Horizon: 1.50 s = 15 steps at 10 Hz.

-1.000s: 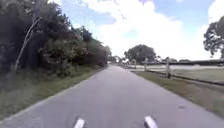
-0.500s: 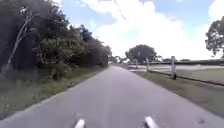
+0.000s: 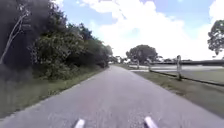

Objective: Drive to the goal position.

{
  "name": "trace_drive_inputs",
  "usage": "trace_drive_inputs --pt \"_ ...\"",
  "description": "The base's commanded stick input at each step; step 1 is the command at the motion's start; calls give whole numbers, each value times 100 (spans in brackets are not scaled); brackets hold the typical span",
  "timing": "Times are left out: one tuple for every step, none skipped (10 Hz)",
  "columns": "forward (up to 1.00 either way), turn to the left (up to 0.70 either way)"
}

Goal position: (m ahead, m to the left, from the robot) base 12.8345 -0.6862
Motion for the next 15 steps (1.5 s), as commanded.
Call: trace_drive_inputs --pt "70 0" --pt "70 0" --pt "70 0" --pt "70 0" --pt "70 0" --pt "70 0" --pt "70 0" --pt "70 0" --pt "70 0" --pt "70 0" --pt "70 0" --pt "70 0" --pt "70 0" --pt "70 0" --pt "70 0"
